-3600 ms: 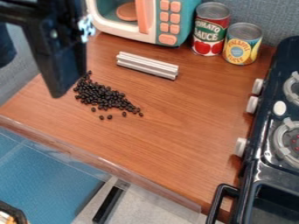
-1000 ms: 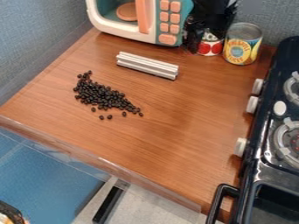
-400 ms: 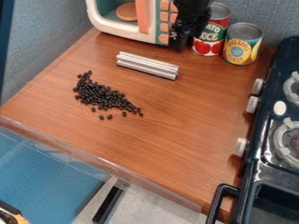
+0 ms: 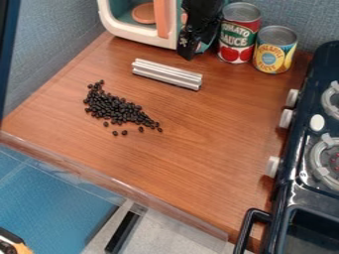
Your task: Sweep into pile
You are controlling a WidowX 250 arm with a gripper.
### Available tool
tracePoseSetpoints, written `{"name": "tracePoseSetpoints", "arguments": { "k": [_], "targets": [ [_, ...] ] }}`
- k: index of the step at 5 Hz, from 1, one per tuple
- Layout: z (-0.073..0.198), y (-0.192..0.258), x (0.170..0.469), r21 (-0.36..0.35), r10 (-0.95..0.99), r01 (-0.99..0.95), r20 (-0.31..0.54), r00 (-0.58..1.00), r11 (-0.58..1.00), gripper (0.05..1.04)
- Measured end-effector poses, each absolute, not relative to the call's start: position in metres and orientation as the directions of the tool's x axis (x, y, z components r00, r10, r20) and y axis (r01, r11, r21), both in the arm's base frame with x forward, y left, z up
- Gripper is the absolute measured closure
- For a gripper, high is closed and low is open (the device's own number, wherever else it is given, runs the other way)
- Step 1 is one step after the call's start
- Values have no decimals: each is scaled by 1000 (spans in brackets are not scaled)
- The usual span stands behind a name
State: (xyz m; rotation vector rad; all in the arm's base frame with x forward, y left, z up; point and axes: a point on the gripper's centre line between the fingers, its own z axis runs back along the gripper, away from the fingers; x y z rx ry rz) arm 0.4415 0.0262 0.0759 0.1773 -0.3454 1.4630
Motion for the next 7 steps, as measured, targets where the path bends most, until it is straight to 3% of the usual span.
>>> {"name": "tracePoseSetpoints", "arguments": {
  "k": [7],
  "targets": [
    [46, 56, 437, -65, 938, -998, 344, -42, -21, 83]
  ]
}}
